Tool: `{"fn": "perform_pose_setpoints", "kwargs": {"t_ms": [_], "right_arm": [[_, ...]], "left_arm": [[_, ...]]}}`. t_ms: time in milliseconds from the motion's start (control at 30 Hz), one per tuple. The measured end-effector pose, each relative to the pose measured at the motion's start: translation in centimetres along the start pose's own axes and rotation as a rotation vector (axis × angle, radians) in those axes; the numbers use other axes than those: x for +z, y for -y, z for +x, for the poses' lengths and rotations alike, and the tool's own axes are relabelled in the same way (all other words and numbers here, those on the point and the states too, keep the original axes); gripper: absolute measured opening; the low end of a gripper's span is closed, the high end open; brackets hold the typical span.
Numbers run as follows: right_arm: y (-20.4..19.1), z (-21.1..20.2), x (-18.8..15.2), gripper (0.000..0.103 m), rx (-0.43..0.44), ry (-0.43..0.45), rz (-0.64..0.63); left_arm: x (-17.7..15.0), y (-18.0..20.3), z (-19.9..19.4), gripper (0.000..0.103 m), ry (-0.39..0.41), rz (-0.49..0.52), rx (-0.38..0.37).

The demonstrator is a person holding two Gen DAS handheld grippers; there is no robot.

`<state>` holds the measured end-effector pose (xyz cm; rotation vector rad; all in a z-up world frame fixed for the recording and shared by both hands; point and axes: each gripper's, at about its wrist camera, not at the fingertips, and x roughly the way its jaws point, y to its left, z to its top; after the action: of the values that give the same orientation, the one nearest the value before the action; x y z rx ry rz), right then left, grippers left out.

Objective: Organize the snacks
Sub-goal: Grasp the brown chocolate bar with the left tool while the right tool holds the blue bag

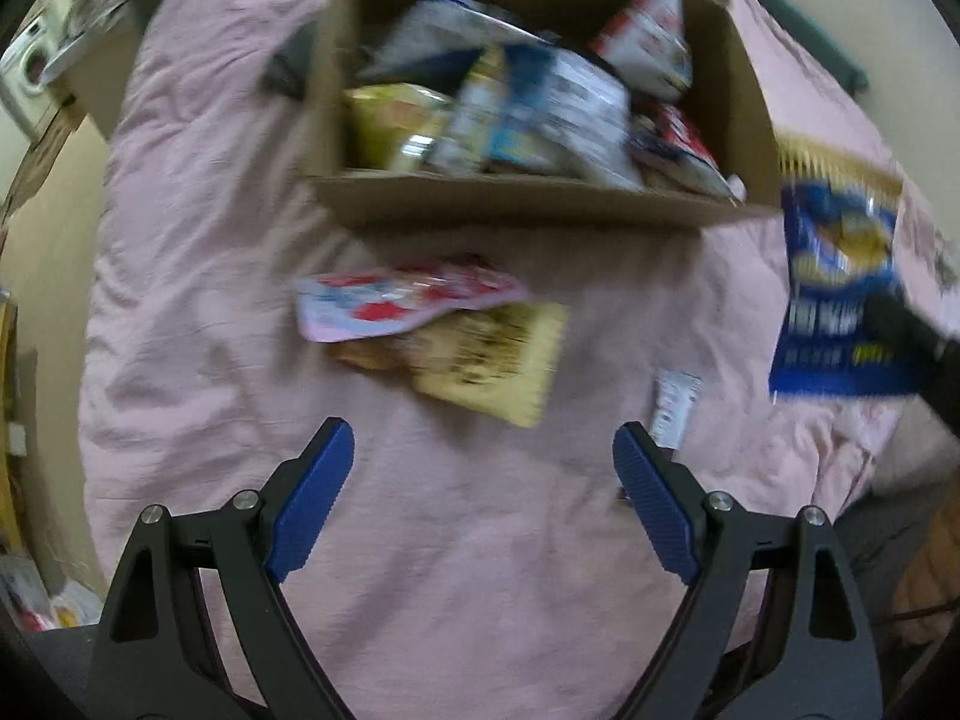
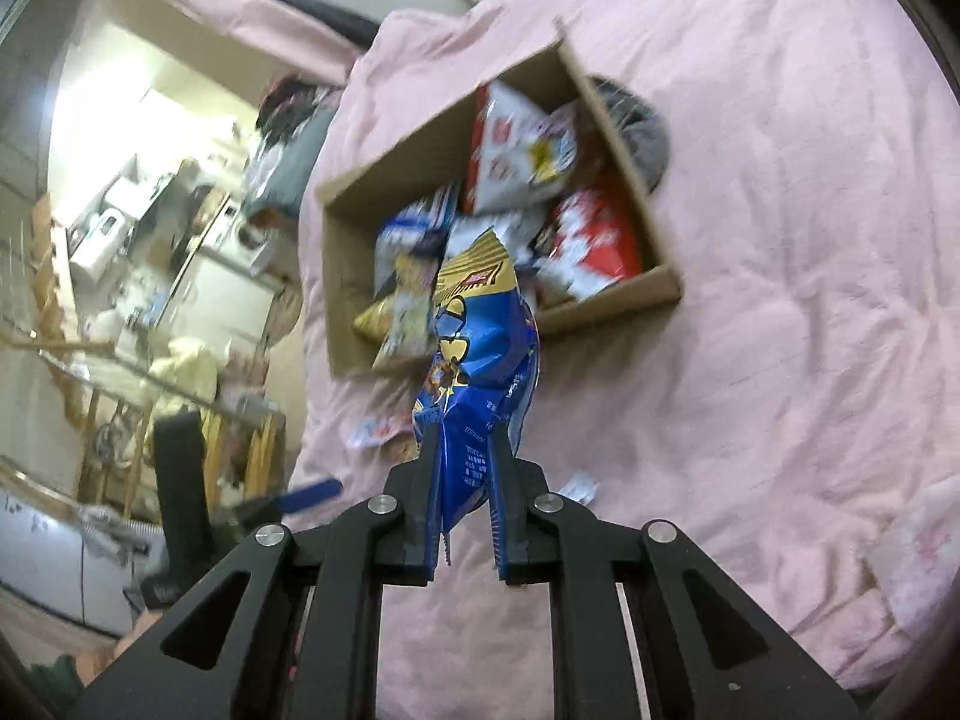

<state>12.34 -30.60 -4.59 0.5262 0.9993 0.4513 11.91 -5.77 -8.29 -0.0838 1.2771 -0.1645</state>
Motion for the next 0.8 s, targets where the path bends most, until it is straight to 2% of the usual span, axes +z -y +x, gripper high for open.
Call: {"fn": "perform_pose_setpoints", "kwargs": {"t_ms": [67, 167, 267, 400, 433, 533, 667, 800], "right_arm": [[0.4, -0.6, 0.4, 0.014, -0.021, 0.029, 0.012], [0.9, -2.0, 0.3, 0.014, -0.053, 0.067, 0.041], [1.5, -2.3, 0.6, 0.014, -0.081, 0.073, 0.055], [1.8, -2.1, 0.8, 0.014, -0.084, 0.069, 0.07], [1.8, -2.0, 1.0, 0.014, -0.084, 0.07, 0.07], [2.0, -2.5, 0.9, 0.014, -0.088, 0.073, 0.067], [1.9, -2.6, 0.9, 0.014, -0.078, 0.076, 0.072], [1.6, -2.7, 1.0, 0.014, -0.068, 0.078, 0.064]], "left_arm": [[0.2, 1.5, 0.7, 0.086, -0.022, 0.017, -0.018], [0.3, 4.8, 2.2, 0.076, -0.07, 0.095, -0.028], [0.2, 7.5, 3.9, 0.071, -0.106, 0.161, -0.019], [0.0, 9.7, 6.6, 0.045, -0.174, 0.197, -0.01], [0.0, 10.0, 7.0, 0.044, -0.181, 0.204, -0.004], [-0.2, 11.1, 7.9, 0.039, -0.179, 0.244, 0.017], [-0.4, 12.3, 8.4, 0.017, -0.179, 0.278, 0.03], [-0.3, 12.8, 8.4, 0.015, -0.171, 0.285, 0.047]]}}
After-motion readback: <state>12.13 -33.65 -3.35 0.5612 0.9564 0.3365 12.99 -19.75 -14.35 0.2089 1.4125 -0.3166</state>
